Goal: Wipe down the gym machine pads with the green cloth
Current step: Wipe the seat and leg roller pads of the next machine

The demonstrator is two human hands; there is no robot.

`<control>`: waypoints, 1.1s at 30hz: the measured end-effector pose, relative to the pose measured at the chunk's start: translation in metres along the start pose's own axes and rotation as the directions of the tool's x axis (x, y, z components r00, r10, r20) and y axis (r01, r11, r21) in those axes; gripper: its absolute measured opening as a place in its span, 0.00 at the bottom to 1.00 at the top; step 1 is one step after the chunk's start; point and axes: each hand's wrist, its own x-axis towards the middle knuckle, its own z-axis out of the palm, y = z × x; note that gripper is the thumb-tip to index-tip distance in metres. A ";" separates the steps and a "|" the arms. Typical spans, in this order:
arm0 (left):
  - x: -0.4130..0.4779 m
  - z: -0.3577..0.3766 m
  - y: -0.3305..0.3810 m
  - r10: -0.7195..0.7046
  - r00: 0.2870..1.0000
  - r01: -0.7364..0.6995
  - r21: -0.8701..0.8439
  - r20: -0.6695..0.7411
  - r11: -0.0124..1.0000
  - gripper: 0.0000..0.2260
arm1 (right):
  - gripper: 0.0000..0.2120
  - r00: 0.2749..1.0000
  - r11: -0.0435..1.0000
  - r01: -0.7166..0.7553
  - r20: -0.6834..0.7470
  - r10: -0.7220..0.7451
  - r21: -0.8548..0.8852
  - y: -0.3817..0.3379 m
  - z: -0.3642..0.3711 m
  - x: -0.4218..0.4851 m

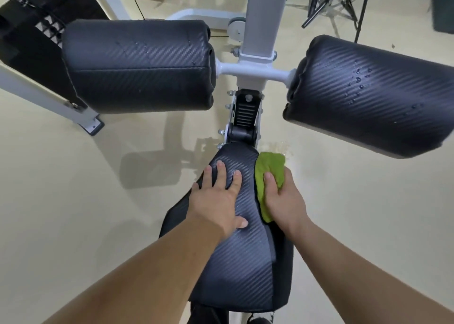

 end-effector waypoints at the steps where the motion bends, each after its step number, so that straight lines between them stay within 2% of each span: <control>1: -0.001 -0.001 -0.001 -0.002 1.000 0.002 -0.004 -0.002 1.000 0.49 | 0.07 1.000 1.000 -0.014 0.017 0.014 0.009 0.009 -0.005 -0.014; 5: -0.002 0.000 0.002 -0.010 1.000 0.010 -0.026 0.001 1.000 0.50 | 0.11 0.988 0.993 -0.116 0.102 0.115 -0.002 0.044 -0.033 -0.045; 9: -0.002 0.001 0.004 -0.019 1.000 0.018 -0.060 -0.014 0.998 0.50 | 0.11 0.964 0.979 -0.198 0.193 0.185 0.050 0.031 -0.037 -0.013; 14: -0.004 0.003 0.001 -0.025 0.999 0.022 -0.083 -0.039 0.996 0.49 | 0.10 0.995 0.980 -0.098 0.047 0.091 0.175 0.021 -0.007 0.000; 18: -0.005 0.006 0.003 -0.034 0.999 0.030 -0.100 -0.038 0.995 0.49 | 0.12 0.988 0.976 -0.149 -0.008 0.152 0.161 0.063 -0.018 -0.041; 22: -0.006 0.008 0.006 -0.058 0.997 0.053 -0.103 -0.045 0.993 0.48 | 0.12 0.935 0.917 -0.288 -0.126 0.332 0.277 0.098 -0.008 -0.110; 25: -0.018 0.021 0.016 -0.087 0.986 0.062 -0.177 -0.140 0.982 0.42 | 0.11 0.885 0.863 -0.387 -0.130 0.446 0.324 0.108 0.010 -0.162; 28: -0.051 0.051 0.029 -0.015 0.944 -0.054 -0.198 -0.329 0.979 0.28 | 0.15 0.847 0.803 -0.485 -0.045 0.530 0.347 0.090 -0.002 -0.199; 30: -0.075 0.069 0.026 0.017 0.926 -0.115 -0.239 -0.376 0.964 0.29 | 0.15 0.860 0.832 -0.472 -0.053 0.507 0.291 0.071 -0.022 -0.210; 33: -0.091 0.078 -0.003 -0.067 0.927 -0.058 -0.317 -0.368 0.947 0.28 | 0.15 0.931 0.946 -0.282 -0.191 0.310 0.160 0.034 -0.048 -0.197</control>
